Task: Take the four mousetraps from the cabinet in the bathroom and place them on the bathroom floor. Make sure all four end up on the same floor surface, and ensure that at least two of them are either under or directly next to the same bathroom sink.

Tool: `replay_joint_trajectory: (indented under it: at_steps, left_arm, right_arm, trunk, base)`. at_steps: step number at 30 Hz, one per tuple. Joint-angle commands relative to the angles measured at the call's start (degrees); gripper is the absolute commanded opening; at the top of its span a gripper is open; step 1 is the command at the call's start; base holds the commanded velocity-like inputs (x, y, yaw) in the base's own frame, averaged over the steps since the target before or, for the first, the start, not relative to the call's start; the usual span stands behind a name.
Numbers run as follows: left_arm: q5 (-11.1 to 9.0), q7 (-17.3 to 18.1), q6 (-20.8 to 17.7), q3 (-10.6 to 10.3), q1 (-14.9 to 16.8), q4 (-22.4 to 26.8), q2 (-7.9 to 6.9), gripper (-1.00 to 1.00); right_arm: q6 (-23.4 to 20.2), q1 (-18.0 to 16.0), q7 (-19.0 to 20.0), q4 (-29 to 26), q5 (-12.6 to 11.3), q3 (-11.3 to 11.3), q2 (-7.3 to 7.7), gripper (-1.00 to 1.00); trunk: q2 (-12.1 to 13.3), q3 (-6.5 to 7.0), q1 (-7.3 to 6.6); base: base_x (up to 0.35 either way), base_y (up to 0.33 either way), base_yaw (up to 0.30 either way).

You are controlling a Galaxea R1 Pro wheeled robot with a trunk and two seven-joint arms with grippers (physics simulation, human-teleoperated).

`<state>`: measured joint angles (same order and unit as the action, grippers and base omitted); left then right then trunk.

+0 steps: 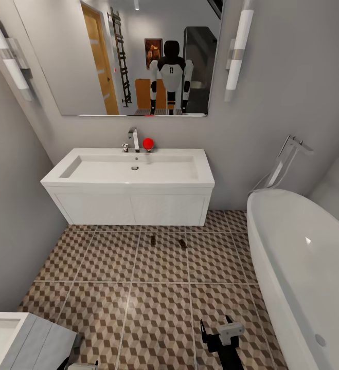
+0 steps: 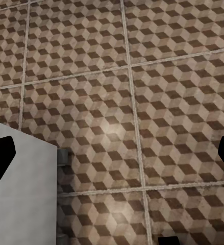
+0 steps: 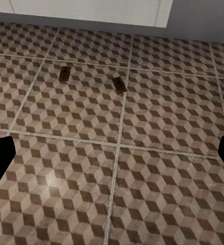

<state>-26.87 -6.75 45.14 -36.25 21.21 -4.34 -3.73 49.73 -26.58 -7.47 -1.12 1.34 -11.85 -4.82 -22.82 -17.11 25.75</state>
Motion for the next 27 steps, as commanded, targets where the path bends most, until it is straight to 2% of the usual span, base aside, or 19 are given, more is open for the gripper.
replay_joint_trajectory:
  at_steps: [1,27]
  left_arm:
    - [0.0,-0.4,0.2,-0.5,0.1,-0.1,0.04,1.0]
    - [0.0,-0.4,0.2,-0.5,0.1,-0.1,0.04,1.0]
  right_arm:
    - [0.1,0.0,-0.6,0.1,0.1,-0.4,-0.01,1.0]
    - [0.1,0.0,-0.6,0.1,0.1,-0.4,-0.01,1.0]
  trunk:
    - [-0.1,-0.1,0.03]
    - [-0.1,-0.1,0.03]
  base:
    - [0.0,0.0,0.0]
    - [0.0,0.0,0.0]
